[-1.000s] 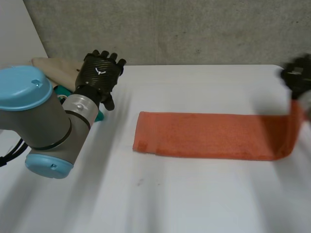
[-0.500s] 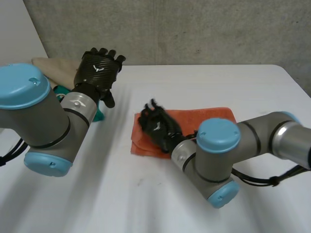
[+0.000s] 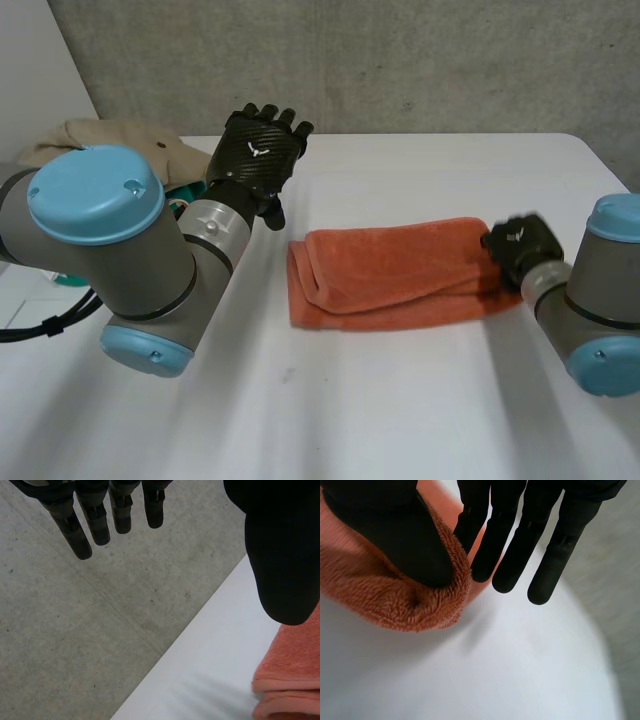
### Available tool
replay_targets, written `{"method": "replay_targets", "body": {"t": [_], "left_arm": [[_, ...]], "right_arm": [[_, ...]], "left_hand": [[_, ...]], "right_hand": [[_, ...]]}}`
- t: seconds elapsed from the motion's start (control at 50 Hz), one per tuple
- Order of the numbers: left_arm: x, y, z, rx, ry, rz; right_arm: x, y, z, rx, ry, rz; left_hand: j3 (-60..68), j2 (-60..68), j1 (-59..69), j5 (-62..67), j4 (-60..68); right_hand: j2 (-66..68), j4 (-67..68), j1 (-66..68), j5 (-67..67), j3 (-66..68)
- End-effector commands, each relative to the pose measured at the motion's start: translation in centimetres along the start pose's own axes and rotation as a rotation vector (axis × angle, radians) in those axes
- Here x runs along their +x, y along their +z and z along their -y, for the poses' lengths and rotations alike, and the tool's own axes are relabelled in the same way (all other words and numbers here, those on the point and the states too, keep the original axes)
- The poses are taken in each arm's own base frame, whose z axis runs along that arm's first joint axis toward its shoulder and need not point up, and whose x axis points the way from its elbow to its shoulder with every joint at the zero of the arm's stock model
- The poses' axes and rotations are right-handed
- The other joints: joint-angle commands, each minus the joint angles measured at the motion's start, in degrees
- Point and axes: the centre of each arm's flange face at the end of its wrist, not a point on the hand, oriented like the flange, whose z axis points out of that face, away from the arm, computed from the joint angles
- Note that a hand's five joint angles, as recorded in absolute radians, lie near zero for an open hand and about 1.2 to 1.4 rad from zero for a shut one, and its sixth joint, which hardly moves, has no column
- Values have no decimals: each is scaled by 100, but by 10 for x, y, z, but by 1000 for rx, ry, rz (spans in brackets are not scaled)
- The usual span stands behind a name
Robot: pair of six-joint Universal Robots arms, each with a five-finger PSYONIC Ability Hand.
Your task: Fold the laundry.
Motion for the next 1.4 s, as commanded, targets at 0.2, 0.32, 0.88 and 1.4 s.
{"method": "replay_targets", "body": {"t": [0.2, 0.32, 0.88, 1.4], "left_arm": [[-7, -8, 3, -9, 2, 16], [-9, -5, 5, 2, -2, 25], [73, 26, -51, -323, -216, -92], [34, 11, -3, -285, -233, -131]], "right_arm": [[-152, -75, 98, 544, -154, 439], [-155, -72, 92, 464, -111, 468], [-42, 11, 76, -28, 559, 360], [-22, 6, 84, 17, 398, 212]], "left_hand": [[-240, -196, -153, -284, -186], [-240, -196, -153, -284, -186], [-135, -91, -48, -179, -81], [-219, -175, -132, -263, -165]], "right_hand": [[1220, 1152, 1724, 1348, 1194], [-5780, -5848, -5276, -5652, -5806], [-5780, -5848, -5276, -5652, -5806], [-5780, -5848, -5276, -5652, -5806]]}}
